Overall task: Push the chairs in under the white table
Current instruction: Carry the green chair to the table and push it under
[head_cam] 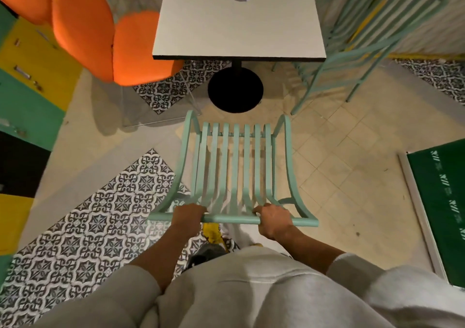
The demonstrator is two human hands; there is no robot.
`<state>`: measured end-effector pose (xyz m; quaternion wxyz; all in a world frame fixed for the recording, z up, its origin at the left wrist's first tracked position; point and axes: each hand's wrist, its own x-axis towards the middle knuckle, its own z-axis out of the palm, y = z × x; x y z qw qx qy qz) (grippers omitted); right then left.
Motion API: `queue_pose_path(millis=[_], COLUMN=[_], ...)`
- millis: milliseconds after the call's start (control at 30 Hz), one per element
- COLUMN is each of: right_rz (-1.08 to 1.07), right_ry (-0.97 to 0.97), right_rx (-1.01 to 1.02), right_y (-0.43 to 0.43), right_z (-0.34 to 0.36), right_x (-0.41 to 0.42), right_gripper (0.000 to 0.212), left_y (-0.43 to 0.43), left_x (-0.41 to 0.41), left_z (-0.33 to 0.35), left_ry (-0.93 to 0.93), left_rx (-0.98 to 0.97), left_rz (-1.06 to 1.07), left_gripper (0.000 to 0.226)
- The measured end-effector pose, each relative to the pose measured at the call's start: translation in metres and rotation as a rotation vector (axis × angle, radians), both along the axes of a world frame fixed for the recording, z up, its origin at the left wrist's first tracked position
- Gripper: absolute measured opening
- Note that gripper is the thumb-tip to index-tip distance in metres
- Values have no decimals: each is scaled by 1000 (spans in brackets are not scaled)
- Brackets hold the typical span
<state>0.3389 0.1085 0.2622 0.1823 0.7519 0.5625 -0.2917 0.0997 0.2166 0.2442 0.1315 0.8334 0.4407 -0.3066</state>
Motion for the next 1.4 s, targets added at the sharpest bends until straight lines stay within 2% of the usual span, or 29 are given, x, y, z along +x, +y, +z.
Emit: queue_pose_path(millis=[67, 333, 567, 800, 1100, 1267, 1400], right_rz=[-36, -51, -51, -27, 30, 19, -55], right_ry=[-13, -117, -74, -57, -63, -66, 7], right_rx=[5, -15, -22, -10, 9, 4, -46], right_y=[21, 97, 156, 212, 270, 292, 303], right_z=[1, 3, 0, -1, -5, -6, -3], right_x=[-1, 12, 40, 93, 138, 146, 153], right_gripper=[44, 41, 44, 46, 41, 40, 42], left_y=[23, 102, 165, 215, 273, 292, 300], left_x=[1, 21, 51, 93, 138, 147, 156], left_z=[1, 1, -2, -6, -2, 0, 6], left_ry=[-5, -38, -35, -69, -1, 0, 14], left_rx=[-4, 31, 50, 37, 85, 66, 45], left_rz=[-22, -76, -61, -16, -27, -11, -37], left_gripper=[37, 31, 40, 34, 40, 37, 37])
